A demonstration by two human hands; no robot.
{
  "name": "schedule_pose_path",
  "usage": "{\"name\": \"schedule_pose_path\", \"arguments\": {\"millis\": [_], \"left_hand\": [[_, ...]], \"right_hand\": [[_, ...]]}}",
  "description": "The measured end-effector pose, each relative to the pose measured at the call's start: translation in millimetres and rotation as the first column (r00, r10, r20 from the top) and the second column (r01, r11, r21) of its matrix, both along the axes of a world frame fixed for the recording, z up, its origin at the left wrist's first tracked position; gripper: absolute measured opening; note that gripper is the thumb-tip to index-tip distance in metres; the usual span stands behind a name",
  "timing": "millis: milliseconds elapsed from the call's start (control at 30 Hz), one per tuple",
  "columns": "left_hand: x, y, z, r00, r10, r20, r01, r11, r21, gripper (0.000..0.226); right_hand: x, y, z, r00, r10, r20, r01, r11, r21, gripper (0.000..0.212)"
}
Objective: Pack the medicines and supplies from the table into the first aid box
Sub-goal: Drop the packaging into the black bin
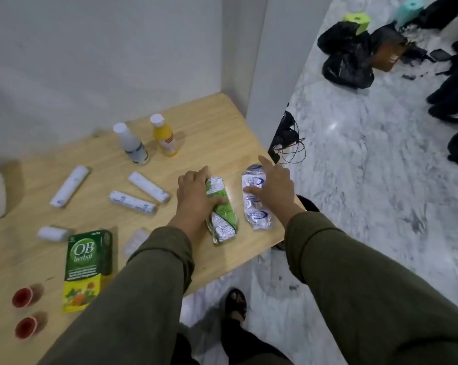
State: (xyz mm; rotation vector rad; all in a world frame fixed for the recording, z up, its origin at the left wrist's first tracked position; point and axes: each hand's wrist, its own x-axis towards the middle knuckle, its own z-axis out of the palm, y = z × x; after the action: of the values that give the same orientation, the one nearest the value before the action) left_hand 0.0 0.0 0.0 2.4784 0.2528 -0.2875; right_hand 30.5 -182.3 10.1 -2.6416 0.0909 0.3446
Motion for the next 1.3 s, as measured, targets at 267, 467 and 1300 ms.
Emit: {"name": "schedule_pose_path", "arguments": {"millis": [267,467,1300], "left_hand": [[-0.2,3.1,8.5,0.992,0.119,0.031,-0.107,0.960,-0.260,0.032],[4.3,-7.3,28.4,0.991,0.120,0.056,-0.088,0.914,-0.396,0.017],[95.3,-268.2,12.0,0.805,-0.580,0.126,0.575,0.708,-0.409,0.020]], "right_hand": [[-7.0,-5.8,3.6,0.993,-0.116,-0.013,0.113,0.935,0.335,0.057],[-21.5,-11.0,22.1,0.944,-0.330,0.014,0.298,0.870,0.392,0.029],[-53.1,-215.7,0.2,0.512,-0.859,0.001,0.720,0.429,0.546,0.023]]}}
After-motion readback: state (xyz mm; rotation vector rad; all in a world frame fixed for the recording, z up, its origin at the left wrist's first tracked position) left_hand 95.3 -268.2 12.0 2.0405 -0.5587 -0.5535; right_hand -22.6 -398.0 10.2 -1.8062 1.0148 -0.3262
